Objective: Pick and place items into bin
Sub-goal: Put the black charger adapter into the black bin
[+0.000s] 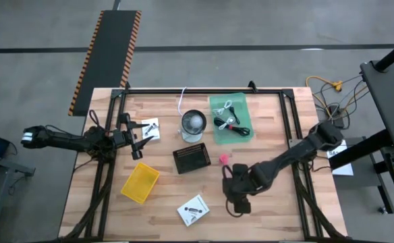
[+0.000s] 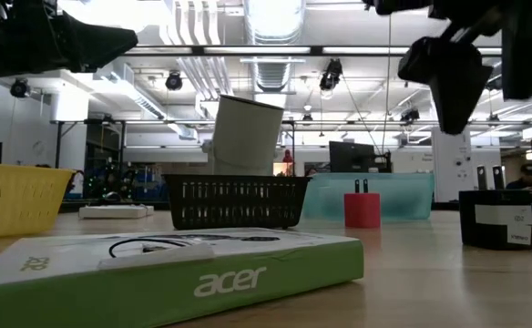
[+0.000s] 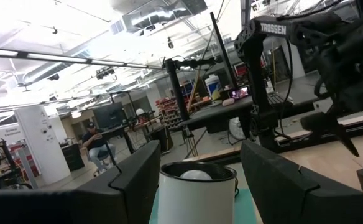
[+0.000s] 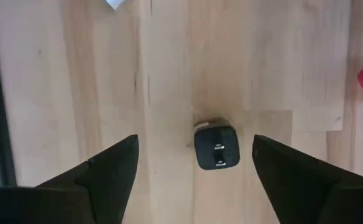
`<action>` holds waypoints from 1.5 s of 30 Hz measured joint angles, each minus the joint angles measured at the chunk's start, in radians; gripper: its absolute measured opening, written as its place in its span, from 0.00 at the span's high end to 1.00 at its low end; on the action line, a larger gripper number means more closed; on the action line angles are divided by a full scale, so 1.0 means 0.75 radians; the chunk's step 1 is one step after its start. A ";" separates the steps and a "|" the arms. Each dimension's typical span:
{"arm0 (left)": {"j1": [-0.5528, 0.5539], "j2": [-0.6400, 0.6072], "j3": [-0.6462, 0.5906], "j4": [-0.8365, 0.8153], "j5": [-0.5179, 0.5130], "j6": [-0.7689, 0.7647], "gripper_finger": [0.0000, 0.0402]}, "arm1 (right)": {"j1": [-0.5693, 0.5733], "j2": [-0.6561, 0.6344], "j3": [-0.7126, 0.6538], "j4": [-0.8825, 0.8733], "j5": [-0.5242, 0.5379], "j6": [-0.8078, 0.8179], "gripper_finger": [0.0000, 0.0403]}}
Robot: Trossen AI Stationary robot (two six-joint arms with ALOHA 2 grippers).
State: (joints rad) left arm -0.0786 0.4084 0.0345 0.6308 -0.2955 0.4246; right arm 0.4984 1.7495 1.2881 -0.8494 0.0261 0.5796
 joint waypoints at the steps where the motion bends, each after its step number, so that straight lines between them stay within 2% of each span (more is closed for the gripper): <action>1: 0.000 0.000 0.000 0.002 0.000 0.000 0.48 | 0.000 0.012 0.000 0.001 0.000 -0.001 0.26; 7: 0.000 0.002 0.000 0.011 0.000 -0.001 0.48 | -0.001 0.100 -0.001 -0.011 0.080 -0.050 0.26; 24: 0.000 0.006 0.000 0.012 0.000 -0.001 0.48 | -0.002 0.176 -0.028 -0.021 0.072 -0.116 0.27; 30: 0.000 0.012 0.000 0.013 0.000 -0.001 0.48 | -0.002 0.178 -0.058 -0.009 0.072 -0.115 0.38; 38: 0.000 0.013 0.000 0.020 0.000 -0.001 0.48 | -0.006 0.178 -0.055 -0.007 0.115 -0.114 0.66; 45: 0.000 0.013 0.000 0.021 0.000 -0.001 0.48 | -0.040 0.176 -0.038 -0.009 0.207 -0.115 0.67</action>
State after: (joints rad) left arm -0.0784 0.4183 0.0345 0.6464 -0.2955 0.4240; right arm 0.4682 1.8818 1.2599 -0.8562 0.1813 0.4930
